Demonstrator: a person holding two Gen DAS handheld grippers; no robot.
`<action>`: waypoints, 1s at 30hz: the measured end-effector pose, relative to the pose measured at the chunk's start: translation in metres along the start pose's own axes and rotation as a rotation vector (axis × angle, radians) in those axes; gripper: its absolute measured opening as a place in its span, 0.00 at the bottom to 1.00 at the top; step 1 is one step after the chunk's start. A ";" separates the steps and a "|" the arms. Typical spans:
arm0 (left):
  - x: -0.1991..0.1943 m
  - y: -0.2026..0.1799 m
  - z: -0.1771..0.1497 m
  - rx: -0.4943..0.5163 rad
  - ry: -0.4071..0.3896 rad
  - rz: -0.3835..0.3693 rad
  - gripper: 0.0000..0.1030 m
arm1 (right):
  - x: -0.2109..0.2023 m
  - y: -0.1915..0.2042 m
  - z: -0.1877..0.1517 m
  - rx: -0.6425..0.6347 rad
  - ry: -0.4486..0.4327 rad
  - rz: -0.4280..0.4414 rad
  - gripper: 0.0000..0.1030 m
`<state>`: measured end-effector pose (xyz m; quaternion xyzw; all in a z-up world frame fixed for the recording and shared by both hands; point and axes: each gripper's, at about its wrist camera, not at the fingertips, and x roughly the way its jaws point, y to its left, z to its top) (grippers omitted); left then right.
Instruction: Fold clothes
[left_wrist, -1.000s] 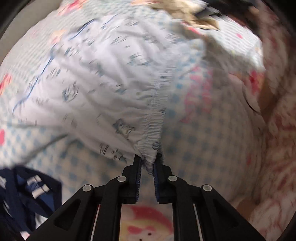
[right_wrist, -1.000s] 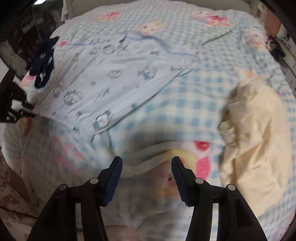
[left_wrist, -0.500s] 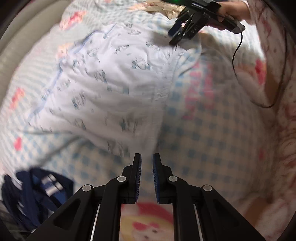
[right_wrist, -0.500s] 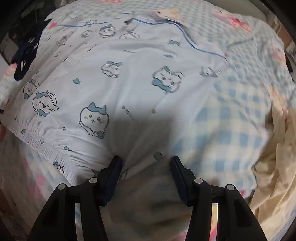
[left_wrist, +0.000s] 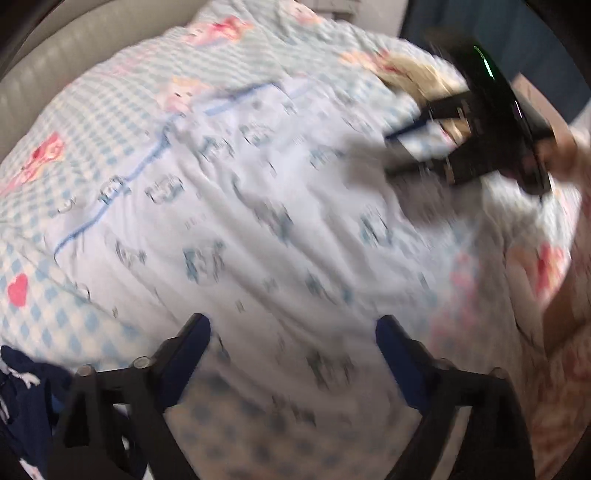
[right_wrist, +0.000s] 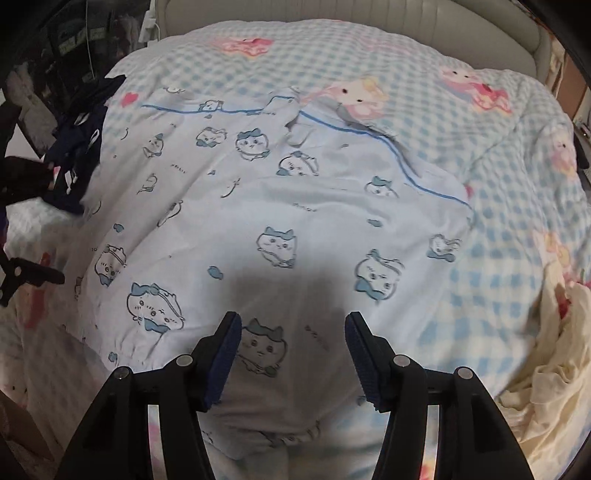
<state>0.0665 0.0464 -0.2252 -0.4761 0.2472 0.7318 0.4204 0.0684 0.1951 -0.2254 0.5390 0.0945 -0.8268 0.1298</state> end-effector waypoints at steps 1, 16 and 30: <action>0.004 0.004 0.004 -0.012 0.005 0.029 0.90 | 0.008 0.000 0.000 -0.009 0.016 -0.004 0.56; 0.029 0.040 -0.004 0.030 0.050 0.216 0.90 | -0.002 -0.042 -0.044 0.101 0.117 -0.031 0.54; -0.021 0.097 -0.041 -0.028 0.132 0.162 0.89 | 0.009 -0.049 -0.055 0.089 0.064 -0.081 0.54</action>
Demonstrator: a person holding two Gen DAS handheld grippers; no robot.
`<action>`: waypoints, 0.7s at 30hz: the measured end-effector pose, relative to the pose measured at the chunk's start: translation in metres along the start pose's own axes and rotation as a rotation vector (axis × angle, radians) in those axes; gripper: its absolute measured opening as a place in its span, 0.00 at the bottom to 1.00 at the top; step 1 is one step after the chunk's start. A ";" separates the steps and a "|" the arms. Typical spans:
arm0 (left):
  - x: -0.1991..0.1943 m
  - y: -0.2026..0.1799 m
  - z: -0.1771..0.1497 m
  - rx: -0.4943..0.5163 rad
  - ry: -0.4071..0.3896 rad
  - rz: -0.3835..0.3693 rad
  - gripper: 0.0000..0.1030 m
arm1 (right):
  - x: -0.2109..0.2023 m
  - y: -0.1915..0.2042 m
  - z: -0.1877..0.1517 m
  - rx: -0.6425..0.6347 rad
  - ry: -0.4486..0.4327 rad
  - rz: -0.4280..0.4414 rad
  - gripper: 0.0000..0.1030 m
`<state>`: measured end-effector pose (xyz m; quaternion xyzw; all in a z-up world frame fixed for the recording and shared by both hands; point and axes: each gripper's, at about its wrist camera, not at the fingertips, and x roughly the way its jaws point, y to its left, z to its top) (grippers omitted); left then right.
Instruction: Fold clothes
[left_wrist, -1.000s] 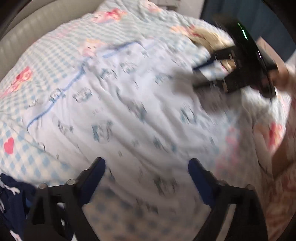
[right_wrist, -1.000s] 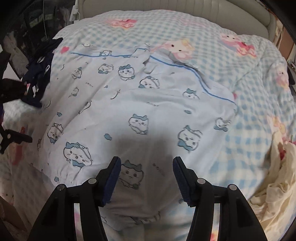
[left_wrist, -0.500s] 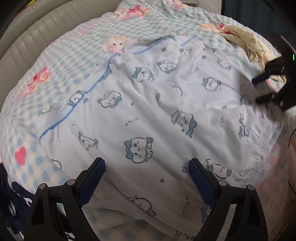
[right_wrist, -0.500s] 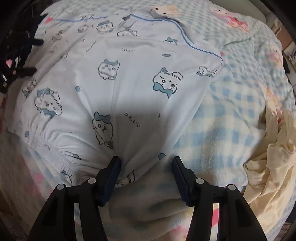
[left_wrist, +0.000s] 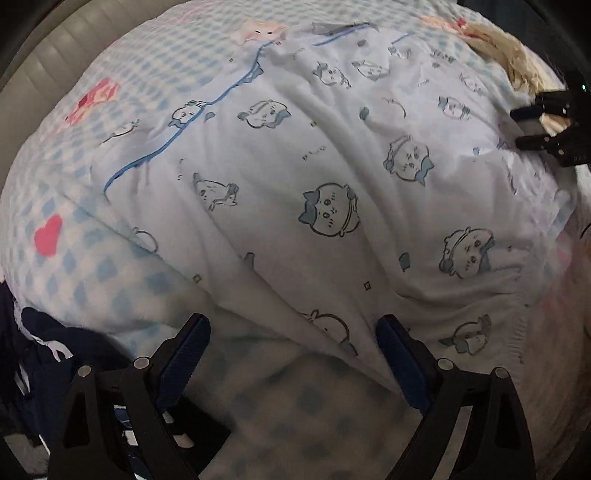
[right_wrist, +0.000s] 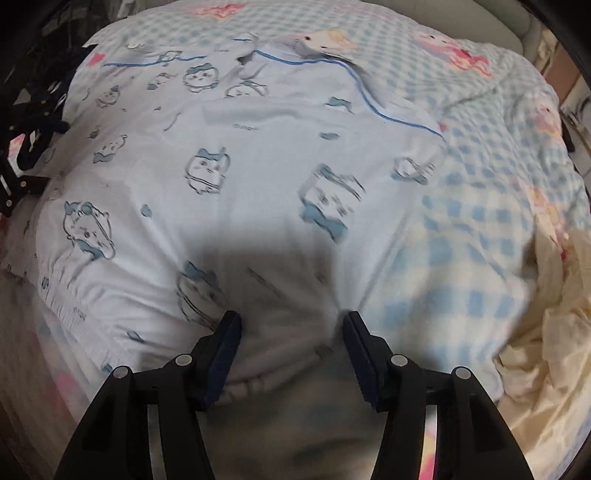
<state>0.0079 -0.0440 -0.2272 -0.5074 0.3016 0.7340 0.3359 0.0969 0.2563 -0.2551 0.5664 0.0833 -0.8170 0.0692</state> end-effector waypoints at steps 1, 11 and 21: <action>-0.011 0.002 0.012 0.038 -0.030 -0.012 0.89 | -0.009 -0.010 -0.002 0.054 -0.010 0.036 0.55; 0.020 -0.075 0.230 0.221 -0.150 -0.198 0.80 | -0.009 -0.025 0.006 0.140 -0.048 0.049 0.57; 0.075 -0.128 0.331 0.266 -0.179 -0.253 0.80 | -0.003 -0.069 0.018 0.326 -0.043 0.149 0.57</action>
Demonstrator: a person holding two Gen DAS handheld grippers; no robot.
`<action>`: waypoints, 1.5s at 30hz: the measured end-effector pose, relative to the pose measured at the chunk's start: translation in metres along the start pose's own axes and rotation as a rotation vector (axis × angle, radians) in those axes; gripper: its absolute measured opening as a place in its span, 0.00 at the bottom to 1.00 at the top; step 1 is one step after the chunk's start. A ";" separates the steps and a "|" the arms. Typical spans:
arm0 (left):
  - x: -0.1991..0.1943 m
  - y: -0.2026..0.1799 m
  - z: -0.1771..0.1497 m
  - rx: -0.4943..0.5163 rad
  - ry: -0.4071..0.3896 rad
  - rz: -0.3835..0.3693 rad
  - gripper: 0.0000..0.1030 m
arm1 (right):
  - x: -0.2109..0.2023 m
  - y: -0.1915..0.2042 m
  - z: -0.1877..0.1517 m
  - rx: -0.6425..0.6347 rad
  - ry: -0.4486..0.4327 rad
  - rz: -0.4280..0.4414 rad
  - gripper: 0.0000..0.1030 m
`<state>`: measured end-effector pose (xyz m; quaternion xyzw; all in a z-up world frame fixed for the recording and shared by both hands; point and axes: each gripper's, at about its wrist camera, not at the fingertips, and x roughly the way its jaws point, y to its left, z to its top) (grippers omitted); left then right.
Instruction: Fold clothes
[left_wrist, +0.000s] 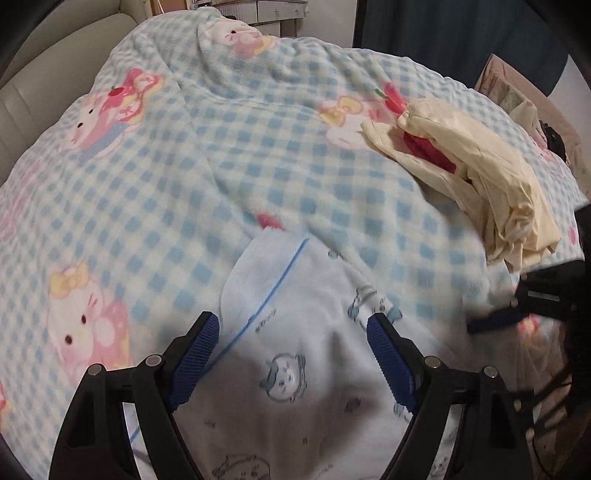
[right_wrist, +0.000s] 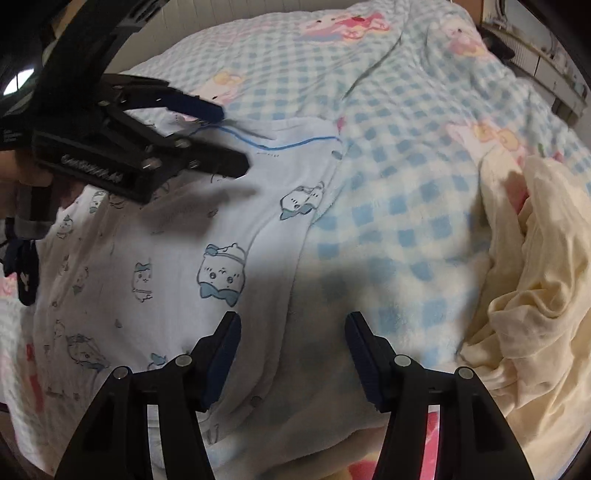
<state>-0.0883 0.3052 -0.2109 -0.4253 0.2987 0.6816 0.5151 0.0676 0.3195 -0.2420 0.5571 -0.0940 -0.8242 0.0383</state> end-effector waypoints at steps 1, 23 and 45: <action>0.006 0.002 0.008 -0.012 0.002 -0.014 0.80 | 0.002 0.001 -0.005 -0.005 0.031 0.043 0.57; 0.019 0.010 0.014 -0.086 0.041 -0.026 0.10 | -0.008 0.044 -0.031 -0.156 -0.033 0.150 0.10; -0.011 0.012 -0.001 -0.198 -0.026 -0.082 0.06 | -0.029 0.067 -0.031 -0.251 -0.099 0.112 0.04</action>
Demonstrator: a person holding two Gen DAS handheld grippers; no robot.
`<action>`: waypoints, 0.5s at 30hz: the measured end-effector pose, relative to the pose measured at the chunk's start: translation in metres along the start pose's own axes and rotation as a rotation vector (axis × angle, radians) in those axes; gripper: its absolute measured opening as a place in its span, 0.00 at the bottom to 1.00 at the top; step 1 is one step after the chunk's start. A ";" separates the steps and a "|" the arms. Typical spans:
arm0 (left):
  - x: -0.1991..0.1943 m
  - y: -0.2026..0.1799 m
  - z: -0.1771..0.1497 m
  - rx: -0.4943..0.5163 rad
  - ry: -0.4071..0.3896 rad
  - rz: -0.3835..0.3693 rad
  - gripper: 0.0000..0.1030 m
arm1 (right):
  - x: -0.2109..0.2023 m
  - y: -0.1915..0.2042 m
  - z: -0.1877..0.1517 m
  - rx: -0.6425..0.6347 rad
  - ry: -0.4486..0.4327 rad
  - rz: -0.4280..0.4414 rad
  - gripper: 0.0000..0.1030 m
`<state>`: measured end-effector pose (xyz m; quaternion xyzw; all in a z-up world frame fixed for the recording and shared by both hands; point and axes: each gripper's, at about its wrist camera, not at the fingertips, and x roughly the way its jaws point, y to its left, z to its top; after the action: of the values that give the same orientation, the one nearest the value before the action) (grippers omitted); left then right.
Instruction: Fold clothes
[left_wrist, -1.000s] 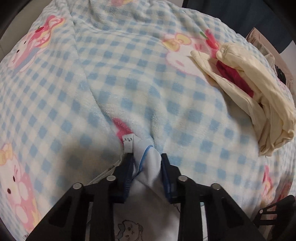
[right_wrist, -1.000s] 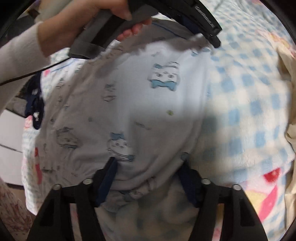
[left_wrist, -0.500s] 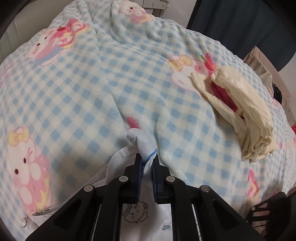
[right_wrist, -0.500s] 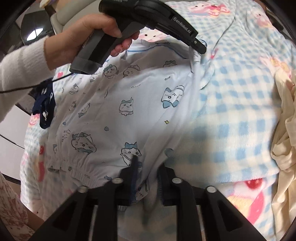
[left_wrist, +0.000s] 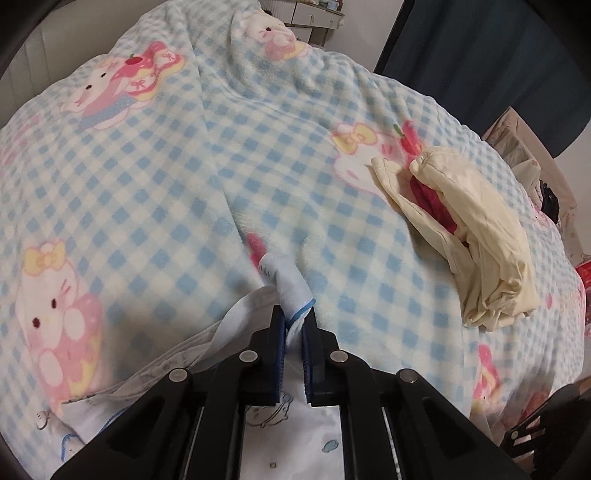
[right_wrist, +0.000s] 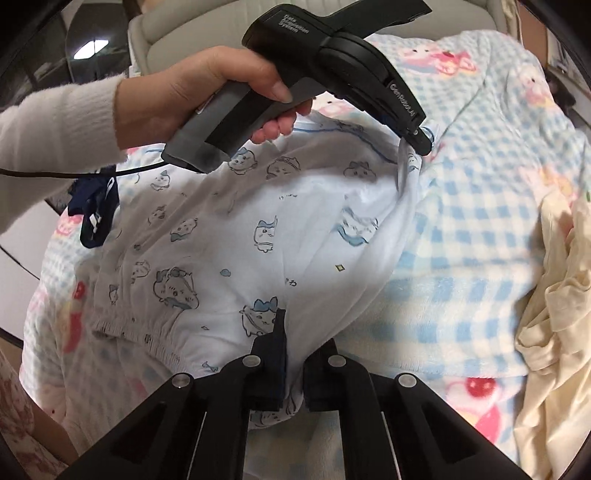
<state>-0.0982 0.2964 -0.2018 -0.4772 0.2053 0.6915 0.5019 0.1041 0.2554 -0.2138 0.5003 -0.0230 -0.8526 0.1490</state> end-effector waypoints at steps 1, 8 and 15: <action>-0.008 0.003 -0.001 -0.007 -0.008 0.004 0.06 | -0.003 0.002 0.003 -0.013 -0.005 -0.008 0.04; -0.068 0.036 -0.007 -0.074 -0.058 0.038 0.06 | -0.020 0.015 0.024 -0.136 0.028 -0.097 0.04; -0.105 0.053 -0.030 -0.084 -0.035 0.074 0.06 | -0.017 0.035 0.031 -0.332 0.116 -0.223 0.04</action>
<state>-0.1271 0.1995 -0.1352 -0.4777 0.1852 0.7258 0.4589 0.0939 0.2232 -0.1773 0.5164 0.1819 -0.8258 0.1353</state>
